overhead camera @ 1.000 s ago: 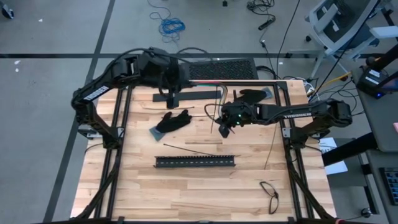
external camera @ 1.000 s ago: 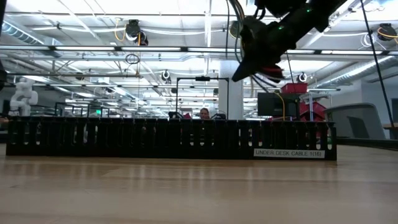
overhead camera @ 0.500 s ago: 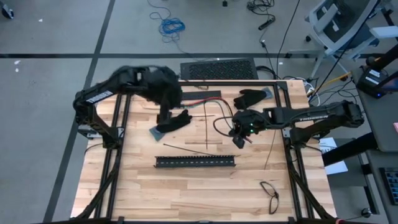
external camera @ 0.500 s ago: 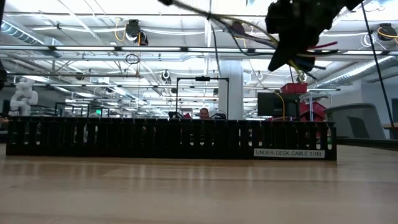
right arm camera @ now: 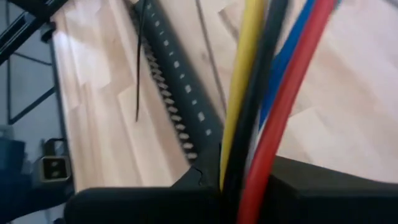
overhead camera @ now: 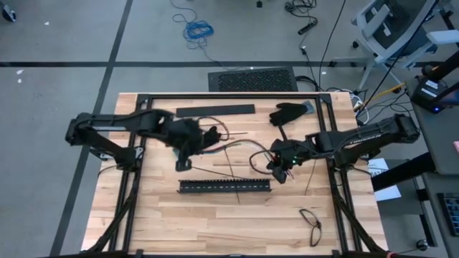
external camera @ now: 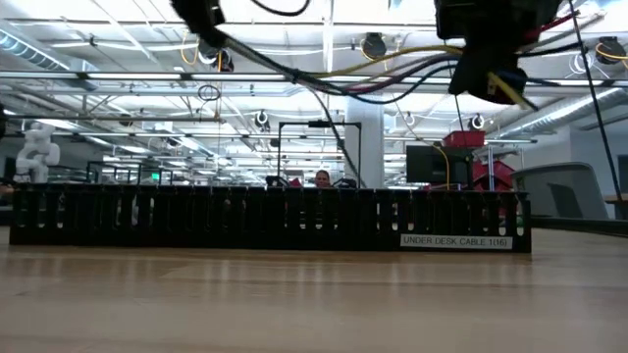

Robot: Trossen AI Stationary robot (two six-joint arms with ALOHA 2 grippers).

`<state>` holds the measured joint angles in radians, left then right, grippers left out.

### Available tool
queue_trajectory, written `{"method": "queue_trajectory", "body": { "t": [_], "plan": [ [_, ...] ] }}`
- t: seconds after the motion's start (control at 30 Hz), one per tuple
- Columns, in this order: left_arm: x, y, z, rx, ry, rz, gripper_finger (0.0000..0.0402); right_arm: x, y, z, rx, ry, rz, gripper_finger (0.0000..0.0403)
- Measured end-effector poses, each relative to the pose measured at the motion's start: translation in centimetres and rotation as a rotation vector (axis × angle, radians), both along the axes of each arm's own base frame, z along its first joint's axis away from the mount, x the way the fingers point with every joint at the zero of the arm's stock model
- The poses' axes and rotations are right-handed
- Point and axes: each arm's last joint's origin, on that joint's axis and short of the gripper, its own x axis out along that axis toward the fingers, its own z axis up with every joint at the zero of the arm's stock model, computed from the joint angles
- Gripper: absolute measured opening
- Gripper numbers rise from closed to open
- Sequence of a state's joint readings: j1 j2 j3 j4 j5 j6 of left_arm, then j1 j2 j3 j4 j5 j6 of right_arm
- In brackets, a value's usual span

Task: Ziptie cables
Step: Put the zip tied cabled wires into the cable duct

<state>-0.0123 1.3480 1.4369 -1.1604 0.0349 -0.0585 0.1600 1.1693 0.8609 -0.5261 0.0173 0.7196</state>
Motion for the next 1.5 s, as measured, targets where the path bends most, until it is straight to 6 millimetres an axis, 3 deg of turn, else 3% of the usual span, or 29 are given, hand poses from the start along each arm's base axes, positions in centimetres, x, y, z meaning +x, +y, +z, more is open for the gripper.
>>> {"method": "queue_trajectory", "body": {
  "t": [0.2,0.73,1.17,1.5],
  "plan": [
    [-1.5,-1.6,-2.2,-0.069,-0.031,0.078,0.0022,-0.4,1.7,0.0,0.063,0.017,0.029,0.0000],
    [-2.4,-5.6,-5.4,-0.066,0.023,-0.031,0.0022,-0.9,3.9,-1.3,0.085,0.132,0.057,0.0000],
    [-2.9,-7.4,-9.8,-0.095,0.043,0.011,0.0022,0.5,4.5,-3.8,0.071,0.242,0.078,0.0000],
    [-3.6,-7.6,-12.9,-0.103,0.088,0.038,0.0020,1.6,4.9,-5.7,0.053,0.304,0.105,0.0000]
  ]
}}
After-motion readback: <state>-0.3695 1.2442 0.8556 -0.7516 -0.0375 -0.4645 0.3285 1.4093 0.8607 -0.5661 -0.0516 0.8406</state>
